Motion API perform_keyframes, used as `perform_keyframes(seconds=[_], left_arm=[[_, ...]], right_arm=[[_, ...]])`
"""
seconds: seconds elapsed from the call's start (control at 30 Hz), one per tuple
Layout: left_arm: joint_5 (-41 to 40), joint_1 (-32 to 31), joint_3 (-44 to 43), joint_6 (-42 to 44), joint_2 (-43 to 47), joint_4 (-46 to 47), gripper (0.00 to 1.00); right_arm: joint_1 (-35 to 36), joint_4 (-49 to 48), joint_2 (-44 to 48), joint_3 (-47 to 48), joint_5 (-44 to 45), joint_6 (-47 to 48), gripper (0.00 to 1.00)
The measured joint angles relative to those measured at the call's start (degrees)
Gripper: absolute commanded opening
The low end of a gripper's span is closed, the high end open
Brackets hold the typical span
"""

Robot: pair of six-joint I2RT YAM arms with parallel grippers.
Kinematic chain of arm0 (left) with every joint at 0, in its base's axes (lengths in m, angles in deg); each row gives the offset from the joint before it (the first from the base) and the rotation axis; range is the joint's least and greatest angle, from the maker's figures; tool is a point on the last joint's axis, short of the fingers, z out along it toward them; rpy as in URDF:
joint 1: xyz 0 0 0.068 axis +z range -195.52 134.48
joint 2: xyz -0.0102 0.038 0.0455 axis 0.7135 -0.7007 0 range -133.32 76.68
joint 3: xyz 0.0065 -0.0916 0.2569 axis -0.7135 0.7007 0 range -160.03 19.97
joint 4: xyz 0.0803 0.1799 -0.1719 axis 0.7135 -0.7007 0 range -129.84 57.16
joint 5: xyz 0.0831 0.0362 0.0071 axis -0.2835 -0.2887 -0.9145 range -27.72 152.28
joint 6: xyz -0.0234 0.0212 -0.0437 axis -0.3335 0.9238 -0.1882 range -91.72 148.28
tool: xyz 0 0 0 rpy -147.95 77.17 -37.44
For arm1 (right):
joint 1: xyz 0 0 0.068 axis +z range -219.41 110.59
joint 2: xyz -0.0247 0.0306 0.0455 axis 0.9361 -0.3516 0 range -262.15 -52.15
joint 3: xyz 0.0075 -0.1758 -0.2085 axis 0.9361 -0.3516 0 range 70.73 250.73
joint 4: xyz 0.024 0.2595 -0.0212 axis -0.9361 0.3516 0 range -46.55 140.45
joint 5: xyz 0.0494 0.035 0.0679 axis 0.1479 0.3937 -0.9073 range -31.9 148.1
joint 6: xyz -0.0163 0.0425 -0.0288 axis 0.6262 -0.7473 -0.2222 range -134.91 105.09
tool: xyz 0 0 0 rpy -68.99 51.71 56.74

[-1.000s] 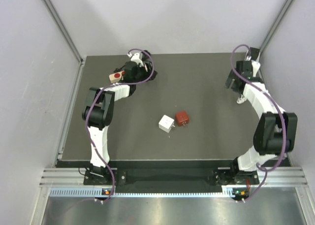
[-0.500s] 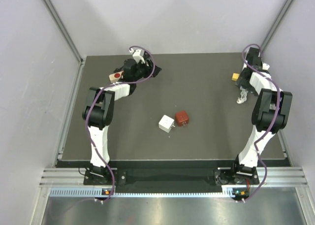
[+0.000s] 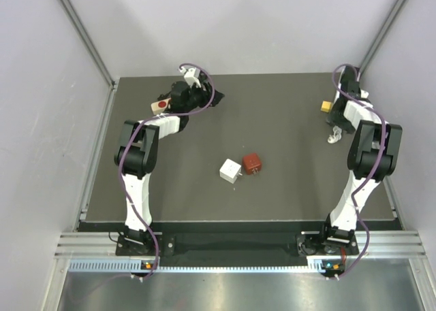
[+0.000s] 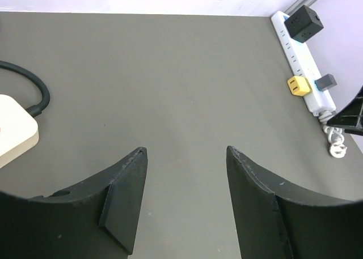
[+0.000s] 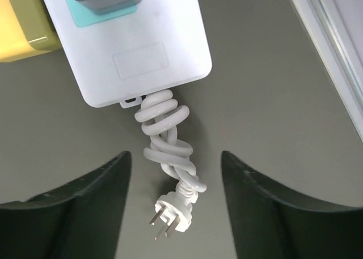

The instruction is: Pull the plug off the socket

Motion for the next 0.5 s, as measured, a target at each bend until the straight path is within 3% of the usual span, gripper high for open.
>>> perform_keyframes(seconds=[0.23, 0.37, 0.5], left_arm=[[1.5, -0.2, -0.3, 0.0, 0.0, 0.1, 0.63], [2.5, -0.3, -0.9, -0.2, 0.0, 0.5, 0.62], [3.5, -0.8, -1.9, -0.2, -0.5, 0.5, 0.62]], right_arm=[[0.0, -0.3, -2.3, -0.1, -2.0, 0.7, 0.35], [0.4, -1.5, -1.5, -1.5, -2.4, 1.6, 0.01], [1.8, -4.1, 0.2, -4.5, -1.7, 1.6, 0.0]])
